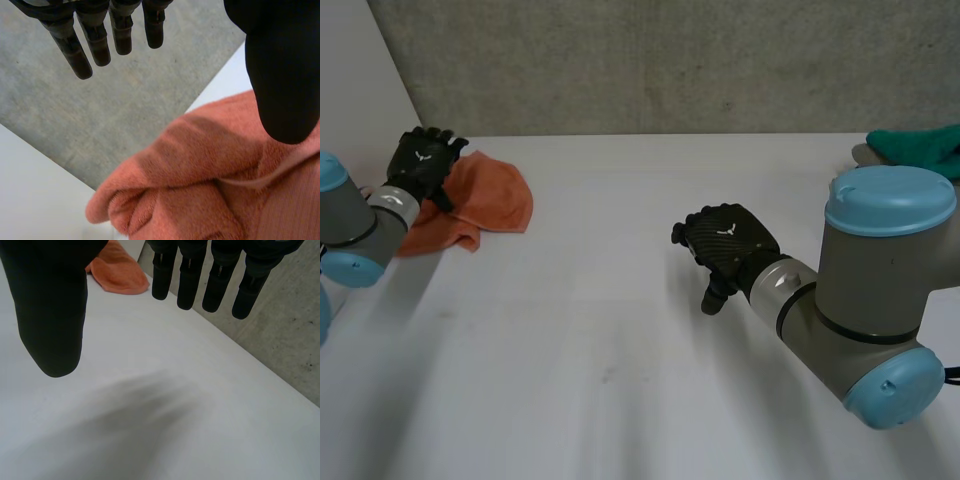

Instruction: Fold the laundry.

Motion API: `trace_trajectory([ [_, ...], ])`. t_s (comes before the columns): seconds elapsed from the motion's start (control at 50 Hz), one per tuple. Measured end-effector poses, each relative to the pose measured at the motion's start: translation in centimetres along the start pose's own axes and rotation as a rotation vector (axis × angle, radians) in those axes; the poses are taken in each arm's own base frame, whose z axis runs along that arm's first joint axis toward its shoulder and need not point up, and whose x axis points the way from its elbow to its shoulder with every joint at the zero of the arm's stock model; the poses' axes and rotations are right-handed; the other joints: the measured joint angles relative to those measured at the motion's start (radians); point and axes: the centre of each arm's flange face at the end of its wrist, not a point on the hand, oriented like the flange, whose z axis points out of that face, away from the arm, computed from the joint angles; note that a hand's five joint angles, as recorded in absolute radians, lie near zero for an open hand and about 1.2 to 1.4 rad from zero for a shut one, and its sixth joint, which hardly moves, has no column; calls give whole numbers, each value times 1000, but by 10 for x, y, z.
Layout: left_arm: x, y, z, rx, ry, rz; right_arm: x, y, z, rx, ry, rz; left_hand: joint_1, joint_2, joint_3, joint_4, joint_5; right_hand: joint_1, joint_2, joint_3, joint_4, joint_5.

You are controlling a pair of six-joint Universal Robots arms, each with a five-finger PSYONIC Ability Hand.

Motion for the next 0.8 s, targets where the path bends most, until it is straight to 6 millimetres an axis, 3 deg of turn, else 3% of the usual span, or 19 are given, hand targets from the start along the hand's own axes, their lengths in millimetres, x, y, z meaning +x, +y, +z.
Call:
trace_trajectory([
  [0.28,1,32,19,17,0,197,-2,11,5,-28,-7,-34,96,71,63,80,64,0,0,0,0,0],
  [0.64,3,63,18,25,34,267,-1,20,11,-55,-11,-56,251,234,229,236,226,0,0,0,0,0],
  [0.66,3,64,18,23,32,271,-1,21,11,-56,-11,-56,638,595,587,582,560,0,0,0,0,0],
  [0.68,3,64,18,23,29,274,-1,21,11,-57,-12,-56,814,754,743,758,729,0,0,0,0,0],
  [0.7,2,64,18,24,24,279,-1,21,11,-58,-13,-56,814,754,743,758,729,0,0,0,0,0],
  [0.74,-1,63,20,28,1,293,-2,22,11,-61,-15,-56,970,959,949,966,932,0,0,0,0,0],
  [0.8,-9,56,23,50,-57,316,-3,22,11,-63,-17,-57,970,976,967,984,936,0,0,0,0,0],
])
